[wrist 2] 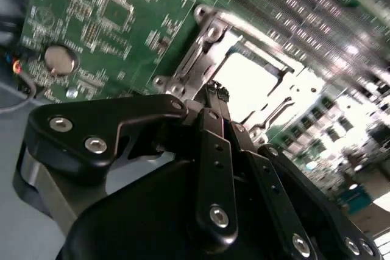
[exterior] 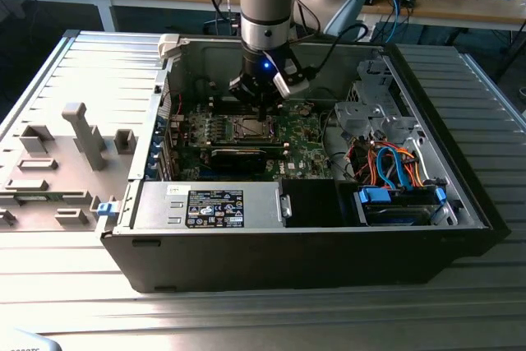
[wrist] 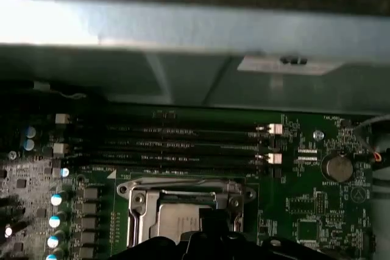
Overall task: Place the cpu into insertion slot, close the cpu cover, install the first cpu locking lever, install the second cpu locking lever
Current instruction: 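Install the first cpu locking lever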
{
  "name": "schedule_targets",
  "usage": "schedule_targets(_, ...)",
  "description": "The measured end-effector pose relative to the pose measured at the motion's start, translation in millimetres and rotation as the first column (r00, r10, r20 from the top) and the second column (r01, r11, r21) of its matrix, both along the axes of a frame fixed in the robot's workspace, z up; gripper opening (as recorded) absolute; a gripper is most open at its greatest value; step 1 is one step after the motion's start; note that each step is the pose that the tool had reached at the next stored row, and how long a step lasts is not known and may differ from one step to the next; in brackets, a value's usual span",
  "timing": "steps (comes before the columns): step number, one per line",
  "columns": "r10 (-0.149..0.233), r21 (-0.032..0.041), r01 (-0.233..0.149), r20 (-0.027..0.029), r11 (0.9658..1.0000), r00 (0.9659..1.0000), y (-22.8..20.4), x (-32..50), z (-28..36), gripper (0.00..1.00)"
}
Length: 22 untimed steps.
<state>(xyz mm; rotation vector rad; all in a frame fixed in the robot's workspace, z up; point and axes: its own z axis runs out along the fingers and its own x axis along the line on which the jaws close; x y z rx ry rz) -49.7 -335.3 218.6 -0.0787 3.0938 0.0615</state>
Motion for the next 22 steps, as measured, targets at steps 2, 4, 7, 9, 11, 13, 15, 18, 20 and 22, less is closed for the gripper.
schedule_targets(2, 0.000, -0.0053, 0.000, 0.0001, 1.0000, 1.0000, -5.7, 0.0, 0.0, 0.11)
schedule_targets(4, 0.000, -0.0131, 0.000, -0.0001, 0.9999, 1.0000, -8.1, -0.1, 0.7, 0.11)
schedule_targets(7, 0.000, -0.0133, 0.000, 0.0000, 0.9999, 1.0000, -8.1, 0.0, 13.9, 0.11)
schedule_targets(9, 0.000, -0.0134, 0.000, 0.0000, 0.9999, 1.0000, -8.1, 0.0, 18.6, 0.11)
schedule_targets(11, 0.000, -0.0134, 0.000, 0.0000, 0.9999, 1.0000, -8.1, 0.0, 21.7, 0.11)
schedule_targets(13, 0.000, -0.0132, 0.000, 0.0001, 0.9999, 1.0000, -8.1, 0.0, 22.0, 0.11)
schedule_targets(15, 0.000, -0.0133, 0.000, 0.0000, 0.9999, 1.0000, -8.1, 0.0, 22.1, 0.11)
schedule_targets(18, 0.000, -0.0133, 0.000, 0.0000, 0.9999, 1.0000, -8.1, 0.0, 22.5, 0.11)
schedule_targets(20, 0.000, -0.0133, 0.000, 0.0000, 0.9999, 1.0000, -8.1, 0.0, 22.5, 0.11)
schedule_targets(22, 0.000, -0.0133, 0.000, 0.0000, 0.9999, 1.0000, -8.1, 0.0, 22.6, 0.11)
